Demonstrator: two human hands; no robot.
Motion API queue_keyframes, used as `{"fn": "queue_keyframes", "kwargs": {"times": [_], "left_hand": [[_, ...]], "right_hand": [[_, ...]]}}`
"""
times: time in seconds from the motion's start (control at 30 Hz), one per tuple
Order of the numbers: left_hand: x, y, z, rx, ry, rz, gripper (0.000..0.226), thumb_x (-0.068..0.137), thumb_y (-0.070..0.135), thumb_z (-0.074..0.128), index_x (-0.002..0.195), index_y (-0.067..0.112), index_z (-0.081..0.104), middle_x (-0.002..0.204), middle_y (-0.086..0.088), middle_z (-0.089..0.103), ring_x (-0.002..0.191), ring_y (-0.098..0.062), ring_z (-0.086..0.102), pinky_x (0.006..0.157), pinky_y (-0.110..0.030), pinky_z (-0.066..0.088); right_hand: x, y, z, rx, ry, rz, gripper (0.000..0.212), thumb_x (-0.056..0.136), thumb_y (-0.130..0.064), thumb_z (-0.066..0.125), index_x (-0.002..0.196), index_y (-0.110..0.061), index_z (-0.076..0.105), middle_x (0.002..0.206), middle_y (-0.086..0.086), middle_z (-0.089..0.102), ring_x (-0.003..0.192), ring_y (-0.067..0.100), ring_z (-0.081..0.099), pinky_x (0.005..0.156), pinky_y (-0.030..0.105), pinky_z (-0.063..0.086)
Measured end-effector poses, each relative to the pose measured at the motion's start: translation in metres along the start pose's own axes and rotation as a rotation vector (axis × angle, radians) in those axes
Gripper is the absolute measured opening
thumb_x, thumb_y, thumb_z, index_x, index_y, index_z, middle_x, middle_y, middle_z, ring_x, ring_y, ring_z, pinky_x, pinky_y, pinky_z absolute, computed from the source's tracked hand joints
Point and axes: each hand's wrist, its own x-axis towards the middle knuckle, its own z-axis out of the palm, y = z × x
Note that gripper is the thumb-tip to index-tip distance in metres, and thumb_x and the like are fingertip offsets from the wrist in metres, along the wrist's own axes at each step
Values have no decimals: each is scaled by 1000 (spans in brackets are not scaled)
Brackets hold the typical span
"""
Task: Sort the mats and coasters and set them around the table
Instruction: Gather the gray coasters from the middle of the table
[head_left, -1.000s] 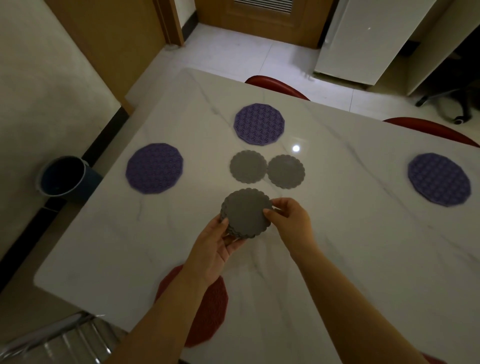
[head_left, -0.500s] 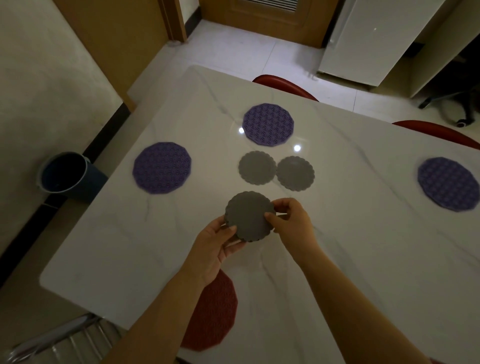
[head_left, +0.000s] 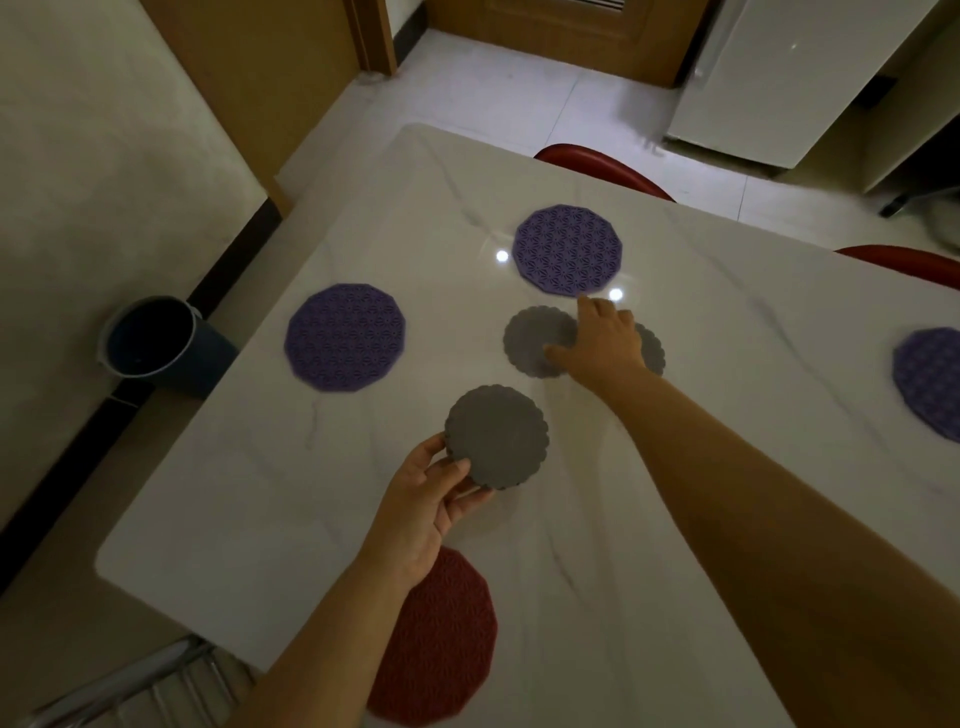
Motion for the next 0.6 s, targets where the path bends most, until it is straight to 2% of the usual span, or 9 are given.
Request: {"fn": "queue_keyframes", "kwargs": {"times": [0.1, 0.23, 0.3, 0.37, 0.4, 0.47, 0.5, 0.57, 0.6], "left_hand": [[-2, 0, -1, 21, -15, 2, 46, 79, 8, 62, 123, 11, 53, 103, -6, 75, 95, -23, 71, 71, -29, 59], [-2, 0, -2, 31, -18, -1, 43, 82, 7, 60, 124, 13, 53, 104, -6, 75, 97, -23, 71, 72, -29, 59], [-3, -1, -2, 24, -21, -4, 47, 79, 9, 62, 125, 12, 53, 106, -6, 75, 99, -24, 70, 73, -29, 58], [-3, -2, -3, 16, -24, -11, 47, 80, 9, 62, 126, 11, 53, 108, -8, 74, 100, -24, 70, 74, -29, 58], [-3, -3, -3, 13, -28, -14, 45, 82, 8, 61, 126, 11, 53, 109, -8, 74, 101, -25, 70, 74, -29, 58], [-2, -5, -2, 10, -39, -18, 42, 85, 6, 59, 126, 11, 53, 111, -8, 73, 102, -25, 69, 76, -29, 57], [-1, -6, -1, 5, -41, -21, 42, 85, 6, 59, 126, 11, 53, 111, -8, 73, 103, -25, 69, 76, -29, 57], [1, -8, 2, -5, -36, -31, 40, 87, 4, 57, 126, 11, 54, 110, -7, 73, 102, -25, 69, 75, -30, 58], [2, -9, 4, -7, -34, -35, 37, 89, 2, 55, 125, 11, 54, 109, -7, 74, 101, -24, 70, 75, -30, 58]], "right_hand": [[5, -7, 5, -96, -21, -50, 77, 78, -43, 65, 142, -14, 31, 139, 14, 41, 128, 36, 35, 104, 48, 33], [5, -11, 5, -73, 17, 25, 82, 72, -40, 73, 139, -14, 33, 134, 15, 37, 125, 35, 33, 104, 46, 34], [0, -9, 4, -6, 58, 43, 74, 73, -37, 74, 134, -12, 39, 133, 15, 38, 123, 34, 35, 103, 45, 36], [-9, -4, 0, 231, 91, 82, 56, 81, -31, 69, 129, -13, 46, 130, 12, 43, 117, 28, 43, 99, 40, 41], [-15, 0, -3, 372, 115, 99, 45, 85, -26, 65, 125, -13, 50, 126, 10, 49, 110, 23, 49, 92, 34, 45], [-32, 9, -12, 577, 185, 131, 27, 90, -21, 58, 116, -15, 57, 106, 0, 60, 91, 13, 54, 73, 22, 45], [-43, 14, -17, 668, 222, 150, 21, 90, -19, 57, 111, -17, 58, 96, -7, 60, 85, 11, 56, 68, 19, 44], [-66, 25, -25, 892, 264, 194, 12, 89, -16, 58, 100, -21, 58, 88, -13, 58, 84, 9, 60, 72, 22, 50], [-78, 29, -26, 1020, 249, 217, 7, 89, -16, 59, 95, -21, 58, 88, -11, 61, 84, 9, 62, 74, 25, 53]]}}
